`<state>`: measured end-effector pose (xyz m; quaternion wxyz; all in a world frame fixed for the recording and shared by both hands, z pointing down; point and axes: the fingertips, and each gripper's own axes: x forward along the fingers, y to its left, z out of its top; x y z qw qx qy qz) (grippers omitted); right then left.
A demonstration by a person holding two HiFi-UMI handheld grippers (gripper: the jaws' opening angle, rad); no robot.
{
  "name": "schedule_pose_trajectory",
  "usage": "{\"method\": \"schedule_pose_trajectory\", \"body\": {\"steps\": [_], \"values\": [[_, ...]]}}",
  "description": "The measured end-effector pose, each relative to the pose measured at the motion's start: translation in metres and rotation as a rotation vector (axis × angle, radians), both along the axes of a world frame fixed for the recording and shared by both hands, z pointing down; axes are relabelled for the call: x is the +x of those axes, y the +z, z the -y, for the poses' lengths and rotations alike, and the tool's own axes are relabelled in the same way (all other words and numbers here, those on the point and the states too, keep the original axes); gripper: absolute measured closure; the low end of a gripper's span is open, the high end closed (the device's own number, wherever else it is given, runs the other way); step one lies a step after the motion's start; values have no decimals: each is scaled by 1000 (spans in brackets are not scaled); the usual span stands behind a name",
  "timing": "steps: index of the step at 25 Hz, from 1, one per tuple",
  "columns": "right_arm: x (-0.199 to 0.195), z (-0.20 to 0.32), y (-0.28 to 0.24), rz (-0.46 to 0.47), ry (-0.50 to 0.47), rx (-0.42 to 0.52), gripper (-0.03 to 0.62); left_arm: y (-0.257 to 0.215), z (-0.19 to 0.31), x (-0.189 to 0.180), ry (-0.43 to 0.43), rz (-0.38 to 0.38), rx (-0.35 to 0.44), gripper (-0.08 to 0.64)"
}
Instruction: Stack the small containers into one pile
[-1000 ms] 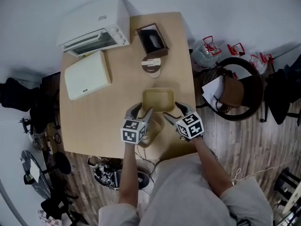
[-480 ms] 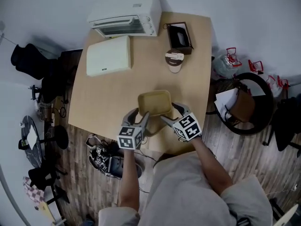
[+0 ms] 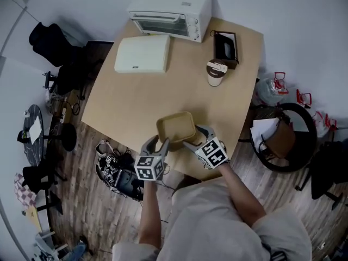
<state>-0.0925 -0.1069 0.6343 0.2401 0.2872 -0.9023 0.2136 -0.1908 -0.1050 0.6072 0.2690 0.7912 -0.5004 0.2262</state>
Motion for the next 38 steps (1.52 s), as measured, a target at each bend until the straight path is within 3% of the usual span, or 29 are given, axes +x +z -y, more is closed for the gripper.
{"method": "schedule_pose_trajectory", "body": {"steps": [12, 21, 30, 38], "values": [[-2, -23, 2, -95, -175, 94, 225, 28, -46, 4, -129, -9, -8, 388], [1, -39, 29, -151, -295, 93, 224, 36, -51, 1, -234, -67, 6, 388], [0, -39, 39, -216, -357, 137, 225, 40, -47, -4, -276, -113, 13, 388], [4, -36, 50, -273, -377, 178, 225, 53, -48, 0, -260, -125, -7, 390]]}}
